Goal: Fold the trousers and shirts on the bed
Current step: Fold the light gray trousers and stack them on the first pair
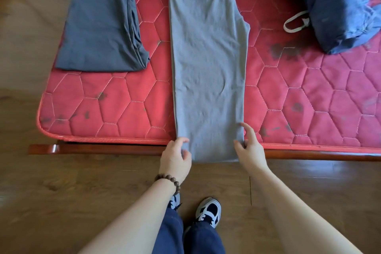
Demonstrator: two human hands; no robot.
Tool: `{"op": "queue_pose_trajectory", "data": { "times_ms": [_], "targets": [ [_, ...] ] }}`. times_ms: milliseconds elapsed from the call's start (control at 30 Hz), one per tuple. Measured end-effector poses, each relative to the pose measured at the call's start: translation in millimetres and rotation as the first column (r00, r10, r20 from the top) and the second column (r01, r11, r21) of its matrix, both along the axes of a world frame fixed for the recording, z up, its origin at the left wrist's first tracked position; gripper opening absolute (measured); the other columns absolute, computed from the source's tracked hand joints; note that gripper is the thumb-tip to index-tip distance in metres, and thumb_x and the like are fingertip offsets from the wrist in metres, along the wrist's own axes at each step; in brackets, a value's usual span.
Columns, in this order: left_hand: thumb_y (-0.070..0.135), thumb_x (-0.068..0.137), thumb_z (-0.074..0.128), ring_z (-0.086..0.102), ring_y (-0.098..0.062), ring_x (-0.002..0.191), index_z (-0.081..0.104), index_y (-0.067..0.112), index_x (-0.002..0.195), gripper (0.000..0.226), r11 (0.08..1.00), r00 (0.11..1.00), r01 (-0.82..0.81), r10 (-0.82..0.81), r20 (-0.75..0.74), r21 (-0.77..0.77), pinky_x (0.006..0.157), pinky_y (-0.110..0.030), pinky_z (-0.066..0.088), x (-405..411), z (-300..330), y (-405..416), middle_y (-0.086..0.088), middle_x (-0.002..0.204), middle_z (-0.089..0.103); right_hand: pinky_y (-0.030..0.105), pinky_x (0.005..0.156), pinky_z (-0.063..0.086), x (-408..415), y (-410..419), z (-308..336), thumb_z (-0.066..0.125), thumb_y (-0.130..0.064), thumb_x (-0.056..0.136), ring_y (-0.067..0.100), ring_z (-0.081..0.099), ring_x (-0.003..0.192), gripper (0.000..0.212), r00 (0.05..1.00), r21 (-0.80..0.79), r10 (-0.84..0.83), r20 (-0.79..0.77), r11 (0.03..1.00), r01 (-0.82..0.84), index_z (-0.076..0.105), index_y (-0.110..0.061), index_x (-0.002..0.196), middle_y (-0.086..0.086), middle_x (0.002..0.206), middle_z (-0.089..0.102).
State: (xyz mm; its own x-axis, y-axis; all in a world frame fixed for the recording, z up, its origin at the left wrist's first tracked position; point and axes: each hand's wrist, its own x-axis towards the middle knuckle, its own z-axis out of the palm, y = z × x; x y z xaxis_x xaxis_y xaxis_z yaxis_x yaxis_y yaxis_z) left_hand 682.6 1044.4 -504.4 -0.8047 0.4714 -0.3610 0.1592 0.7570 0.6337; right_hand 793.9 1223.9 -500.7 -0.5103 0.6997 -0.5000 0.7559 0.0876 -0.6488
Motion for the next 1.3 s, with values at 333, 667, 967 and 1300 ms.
{"op": "queue_pose_trajectory", "data": {
  "times_ms": [333, 667, 967, 1300],
  "targets": [
    [-0.009, 0.088, 0.045, 0.05, 0.002, 0.044, 0.073, 0.02, 0.109, 0.045, 0.999, 0.968, -0.038, 0.031, 0.249, 0.024, 0.048, -0.005, 0.036, -25.8, 28.8, -29.1, -0.007, 0.102, 0.072, 0.017, 0.051, 0.039, 40.8, 23.6, 25.8, 0.035, 0.011, 0.078, 0.026, 0.061, 0.076, 0.07, 0.972, -0.236, 0.225, 0.071, 0.95, -0.203, 0.051, -0.045, 0.119, 0.011, 0.084, 0.068],
    [0.007, 0.081, 0.073, 0.065, 0.006, 0.089, 0.073, 0.024, 0.102, 0.027, 0.99, 0.898, 0.036, -0.093, 0.43, 0.138, 0.075, -0.003, 0.046, -32.9, 57.0, -21.4, 0.011, 0.117, 0.064, 0.032, 0.08, 0.052, 35.7, 37.4, 57.7, 0.052, 0.01, 0.083, 0.014, 0.06, 0.075, 0.073, 0.948, -0.312, 0.307, -0.087, 0.895, -0.319, 0.044, -0.039, 0.137, 0.003, 0.094, 0.074],
    [0.003, 0.083, 0.065, 0.057, -0.004, 0.106, 0.066, 0.029, 0.114, 0.04, 0.982, 0.822, 0.187, -0.172, 0.542, 0.028, 0.094, -0.015, 0.042, -37.7, 56.5, -6.7, 0.01, 0.116, 0.062, 0.03, 0.063, 0.043, 13.4, 33.0, 62.9, 0.039, 0.002, 0.094, 0.017, 0.047, 0.06, 0.041, 0.947, -0.434, 0.317, -0.055, 0.846, -0.309, 0.068, -0.023, 0.109, 0.005, 0.065, 0.051],
    [0.001, 0.086, 0.061, 0.061, -0.001, 0.103, 0.073, 0.029, 0.091, 0.031, 0.982, 0.84, -0.065, -0.043, 0.541, 0.179, 0.083, -0.012, 0.042, -78.3, 63.1, 2.7, 0.011, 0.1, 0.072, 0.028, 0.071, 0.054, 8.4, 45.5, 74.0, 0.059, -0.008, 0.093, 0.011, 0.064, 0.079, 0.017, 0.992, -0.477, 0.02, -0.127, 0.875, -0.079, 0.07, -0.019, 0.099, 0.003, 0.092, 0.072]
  ]
}}
